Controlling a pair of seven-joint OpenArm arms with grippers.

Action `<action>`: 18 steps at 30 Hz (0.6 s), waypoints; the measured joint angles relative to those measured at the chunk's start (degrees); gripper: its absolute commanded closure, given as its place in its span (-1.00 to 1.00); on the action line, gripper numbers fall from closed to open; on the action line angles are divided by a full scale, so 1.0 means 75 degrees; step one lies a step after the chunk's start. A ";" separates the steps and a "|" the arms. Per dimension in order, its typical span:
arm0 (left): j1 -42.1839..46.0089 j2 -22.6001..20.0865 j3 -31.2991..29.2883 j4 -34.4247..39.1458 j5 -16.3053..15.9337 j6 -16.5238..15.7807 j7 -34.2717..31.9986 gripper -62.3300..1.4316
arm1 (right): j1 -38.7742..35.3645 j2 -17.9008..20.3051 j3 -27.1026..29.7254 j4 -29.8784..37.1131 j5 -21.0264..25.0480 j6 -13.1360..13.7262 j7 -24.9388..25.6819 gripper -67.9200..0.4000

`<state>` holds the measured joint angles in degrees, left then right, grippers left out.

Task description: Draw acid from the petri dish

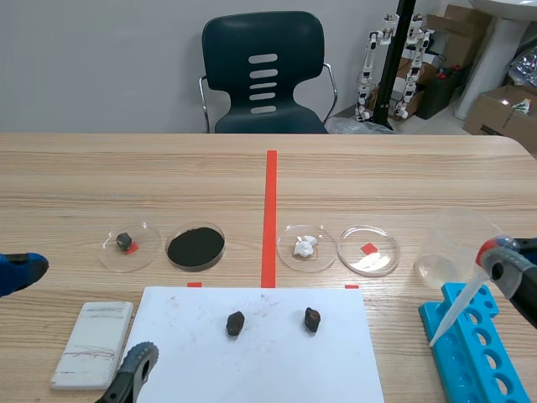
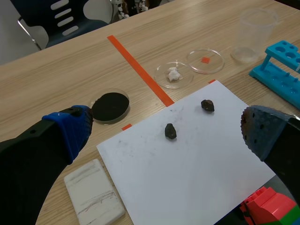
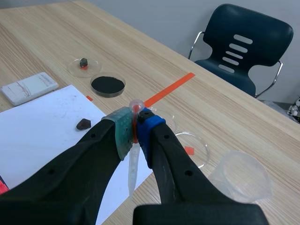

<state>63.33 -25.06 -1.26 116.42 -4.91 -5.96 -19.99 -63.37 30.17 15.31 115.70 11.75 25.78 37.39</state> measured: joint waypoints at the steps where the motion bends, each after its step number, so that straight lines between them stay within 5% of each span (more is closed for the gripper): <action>1: 0.0000 0.0000 0.0000 -0.0003 0.0035 0.0012 -0.0003 -1.00 | 0.0000 0.0000 0.0000 0.0000 0.0000 0.0000 0.0003 0.94; 18: -0.0073 0.0000 0.0000 -0.0012 0.0052 0.0012 0.0207 -1.00 | 0.0000 0.0000 0.0000 0.0000 0.0000 0.0000 0.0000 0.94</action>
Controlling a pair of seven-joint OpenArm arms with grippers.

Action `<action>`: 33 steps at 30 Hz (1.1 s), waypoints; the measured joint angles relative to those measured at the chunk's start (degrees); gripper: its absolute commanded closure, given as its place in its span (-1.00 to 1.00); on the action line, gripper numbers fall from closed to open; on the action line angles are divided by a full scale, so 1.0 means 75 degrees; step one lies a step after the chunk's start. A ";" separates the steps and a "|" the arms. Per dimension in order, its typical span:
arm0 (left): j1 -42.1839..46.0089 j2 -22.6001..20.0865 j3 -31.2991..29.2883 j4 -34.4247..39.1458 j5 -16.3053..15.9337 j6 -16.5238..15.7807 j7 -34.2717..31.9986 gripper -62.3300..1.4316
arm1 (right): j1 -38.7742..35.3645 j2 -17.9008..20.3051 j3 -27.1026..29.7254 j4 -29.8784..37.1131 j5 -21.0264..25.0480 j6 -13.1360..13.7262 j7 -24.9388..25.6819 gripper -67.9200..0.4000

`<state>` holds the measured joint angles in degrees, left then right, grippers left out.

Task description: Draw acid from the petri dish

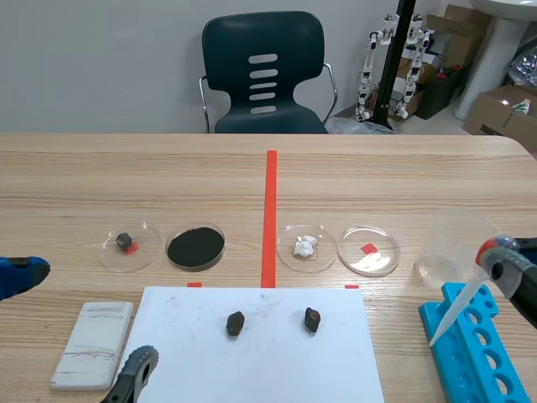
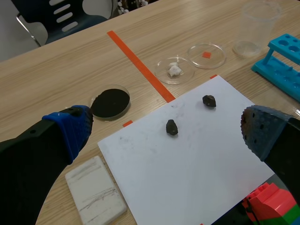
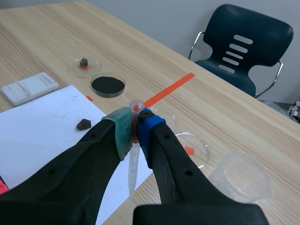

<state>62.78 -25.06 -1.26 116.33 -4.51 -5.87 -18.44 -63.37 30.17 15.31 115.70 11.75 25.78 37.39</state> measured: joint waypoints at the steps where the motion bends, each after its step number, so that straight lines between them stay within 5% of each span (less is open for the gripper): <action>1: -0.0041 0.0000 0.0000 0.0000 0.0000 0.0003 0.0023 -1.00 | 0.0000 0.0000 0.0000 0.0000 0.0000 0.0000 0.0000 0.94; 13: -0.0857 0.0003 0.0000 -0.0003 0.0000 0.0000 0.1693 -1.00 | 0.0000 0.0000 0.0000 0.0000 0.0000 -0.0006 0.0000 0.94; 25: -0.1218 0.0003 0.0000 -0.0003 -0.0003 -0.0003 0.2634 -1.00 | 0.0192 0.0000 0.0000 0.0000 0.0012 -0.0915 -0.0035 0.94; 33: -0.1218 0.0003 0.0000 -0.0006 -0.0003 -0.0003 0.2716 -1.00 | 0.1291 -0.0003 0.0000 -0.0216 0.0344 -0.1037 -0.0408 0.94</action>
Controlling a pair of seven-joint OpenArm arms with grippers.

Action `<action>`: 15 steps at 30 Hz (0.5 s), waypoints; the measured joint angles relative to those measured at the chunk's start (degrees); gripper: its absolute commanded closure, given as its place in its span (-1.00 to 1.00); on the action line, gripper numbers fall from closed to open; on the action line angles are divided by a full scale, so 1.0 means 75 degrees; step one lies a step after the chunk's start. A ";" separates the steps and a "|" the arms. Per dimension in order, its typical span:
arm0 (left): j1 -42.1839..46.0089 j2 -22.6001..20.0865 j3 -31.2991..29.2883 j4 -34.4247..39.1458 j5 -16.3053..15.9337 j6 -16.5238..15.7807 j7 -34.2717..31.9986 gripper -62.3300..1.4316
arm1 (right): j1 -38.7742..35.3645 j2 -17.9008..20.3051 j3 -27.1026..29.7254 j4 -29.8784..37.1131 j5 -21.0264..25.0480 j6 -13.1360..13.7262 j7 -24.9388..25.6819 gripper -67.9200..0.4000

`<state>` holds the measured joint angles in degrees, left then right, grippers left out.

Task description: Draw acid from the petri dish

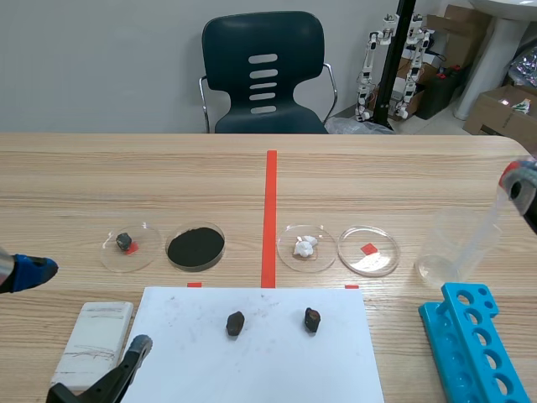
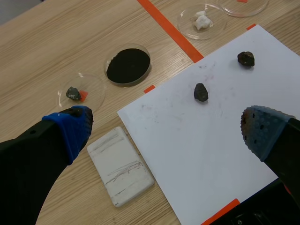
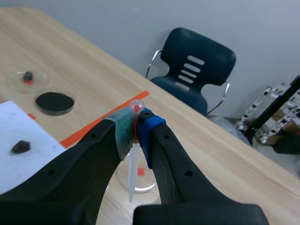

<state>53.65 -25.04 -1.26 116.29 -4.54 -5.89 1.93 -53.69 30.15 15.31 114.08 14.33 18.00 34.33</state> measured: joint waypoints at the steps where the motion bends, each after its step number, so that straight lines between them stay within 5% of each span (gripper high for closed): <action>1: 0.0000 0.0000 0.0000 0.0000 0.0000 0.0000 0.0000 -1.00 | 0.0189 0.0000 0.0000 -0.0108 0.0163 -0.0012 -0.0070 0.94; 15: 0.0000 0.0000 0.0000 0.0000 0.0000 0.0000 0.0000 -1.00 | 0.3147 0.0119 -0.0271 -0.1784 0.0498 0.0414 -0.0388 0.94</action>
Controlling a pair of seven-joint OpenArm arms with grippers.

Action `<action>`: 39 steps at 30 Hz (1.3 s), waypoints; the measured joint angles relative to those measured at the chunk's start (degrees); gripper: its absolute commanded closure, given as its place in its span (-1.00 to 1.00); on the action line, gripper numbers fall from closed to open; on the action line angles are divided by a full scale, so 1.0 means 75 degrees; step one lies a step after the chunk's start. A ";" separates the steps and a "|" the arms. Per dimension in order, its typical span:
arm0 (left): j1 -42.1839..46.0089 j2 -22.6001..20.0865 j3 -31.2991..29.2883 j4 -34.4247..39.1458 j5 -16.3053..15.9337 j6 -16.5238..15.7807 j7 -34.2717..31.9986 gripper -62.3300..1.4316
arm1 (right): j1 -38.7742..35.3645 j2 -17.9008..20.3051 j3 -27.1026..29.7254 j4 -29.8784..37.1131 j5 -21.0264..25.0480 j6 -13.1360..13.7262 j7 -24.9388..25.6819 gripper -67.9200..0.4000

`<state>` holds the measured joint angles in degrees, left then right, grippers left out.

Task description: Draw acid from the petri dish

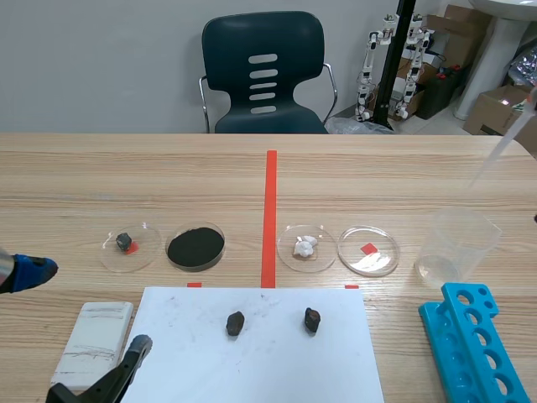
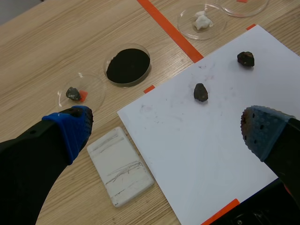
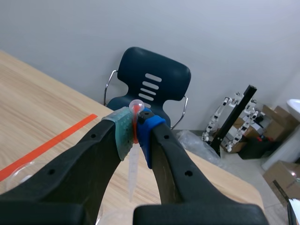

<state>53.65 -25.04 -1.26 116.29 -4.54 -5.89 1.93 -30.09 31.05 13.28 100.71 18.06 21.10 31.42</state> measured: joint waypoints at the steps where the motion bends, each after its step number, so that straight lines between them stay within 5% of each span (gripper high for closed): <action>1: 0.0000 0.0000 0.0000 0.0000 0.0000 0.0000 0.0000 -1.00 | 0.0154 0.0105 -0.0195 -0.0085 -0.0003 0.0082 0.0000 0.94; 9: 0.0000 0.0000 0.0000 0.0000 0.0000 0.0000 0.0000 -1.00 | 0.1425 0.0414 -0.1699 -0.1198 0.0198 0.0079 -0.0128 0.94; 26: 0.0000 0.0000 0.0000 0.0000 0.0000 0.0000 0.0000 -1.00 | 0.3057 0.0411 -0.3552 -0.3450 0.0460 0.0076 0.0417 0.94; 39: 0.0000 -0.0003 0.0000 0.0000 0.0000 0.0000 0.0000 -1.00 | 0.3389 0.0178 -0.4138 -0.4234 0.0539 0.0073 0.0717 0.94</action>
<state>53.65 -25.06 -1.26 116.29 -4.54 -5.89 1.93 -4.67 32.38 -17.76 68.95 22.11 21.65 36.80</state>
